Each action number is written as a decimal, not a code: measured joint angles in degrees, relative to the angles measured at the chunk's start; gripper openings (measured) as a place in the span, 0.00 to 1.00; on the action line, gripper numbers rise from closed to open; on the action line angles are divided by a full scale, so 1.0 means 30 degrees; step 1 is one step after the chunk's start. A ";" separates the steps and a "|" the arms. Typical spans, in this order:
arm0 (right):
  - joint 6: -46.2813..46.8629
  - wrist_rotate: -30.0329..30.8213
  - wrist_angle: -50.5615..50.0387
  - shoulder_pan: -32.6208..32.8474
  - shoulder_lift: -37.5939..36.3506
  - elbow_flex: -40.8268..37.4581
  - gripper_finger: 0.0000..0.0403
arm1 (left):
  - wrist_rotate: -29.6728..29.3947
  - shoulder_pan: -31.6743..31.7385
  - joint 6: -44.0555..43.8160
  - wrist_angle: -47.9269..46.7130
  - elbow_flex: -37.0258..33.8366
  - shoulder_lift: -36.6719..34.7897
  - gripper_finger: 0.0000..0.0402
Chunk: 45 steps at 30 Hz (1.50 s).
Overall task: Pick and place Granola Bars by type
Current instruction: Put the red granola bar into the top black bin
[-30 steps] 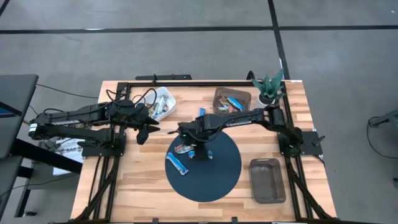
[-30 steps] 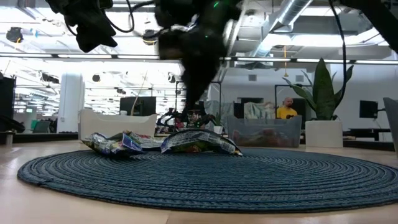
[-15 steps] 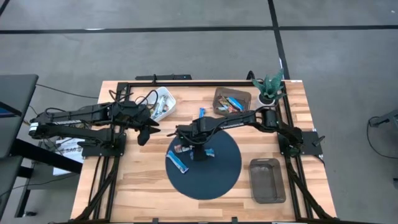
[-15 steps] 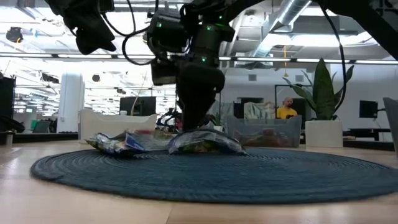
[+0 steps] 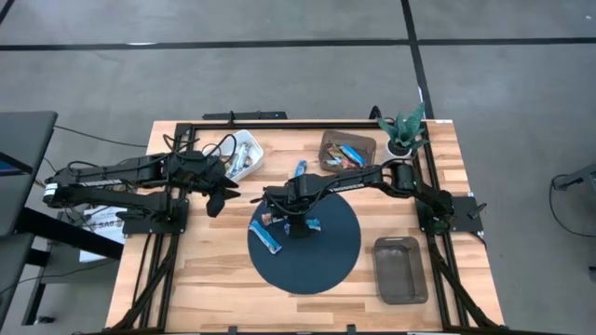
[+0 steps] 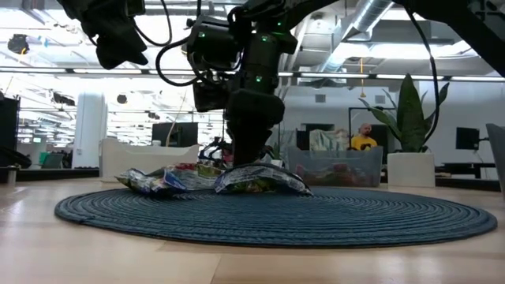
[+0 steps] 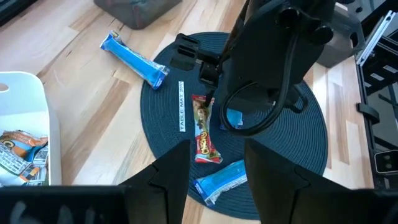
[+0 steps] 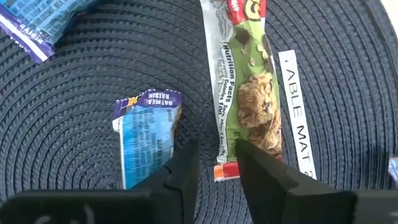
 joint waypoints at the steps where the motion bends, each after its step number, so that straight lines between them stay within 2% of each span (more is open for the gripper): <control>1: 0.0000 0.0004 -0.0285 0.0000 0.0011 0.0129 0.25 | 0.0000 0.0000 0.0000 0.0007 0.0004 0.0000 0.35; 10: 0.0000 0.0016 -0.0584 -0.0007 0.0029 0.1996 0.25 | -0.0007 0.0000 -0.0007 0.0015 -0.0003 0.0000 0.35; 17: 0.0007 0.0934 -0.0405 -0.0099 0.0029 0.2435 0.25 | -0.0007 0.0000 -0.0007 0.0022 0.0002 0.0000 0.35; 24: 0.0190 -0.0289 -0.0137 -0.0334 0.0029 0.2435 0.26 | -0.0015 -0.0007 -0.0007 0.0022 0.0004 0.0000 0.35; 28: 0.0826 -0.1052 -0.0116 -0.0652 0.0029 0.2440 0.31 | -0.0015 -0.0007 -0.0002 0.0022 -0.0003 0.0000 0.35; 36: 0.1020 -0.0576 -0.0097 -0.0759 0.0029 0.2442 0.51 | -0.0027 -0.0007 -0.0007 0.0022 0.0002 0.0000 0.35; 40: 0.1020 -0.0569 -0.0023 -0.0599 0.0029 0.2442 0.54 | -0.0029 -0.0007 -0.0005 0.0022 -0.0001 0.0000 0.35; 45: 0.1027 -0.0576 0.0639 -0.0455 0.0007 0.2130 0.52 | -0.0029 -0.0007 -0.0002 0.0022 -0.0003 0.0000 0.35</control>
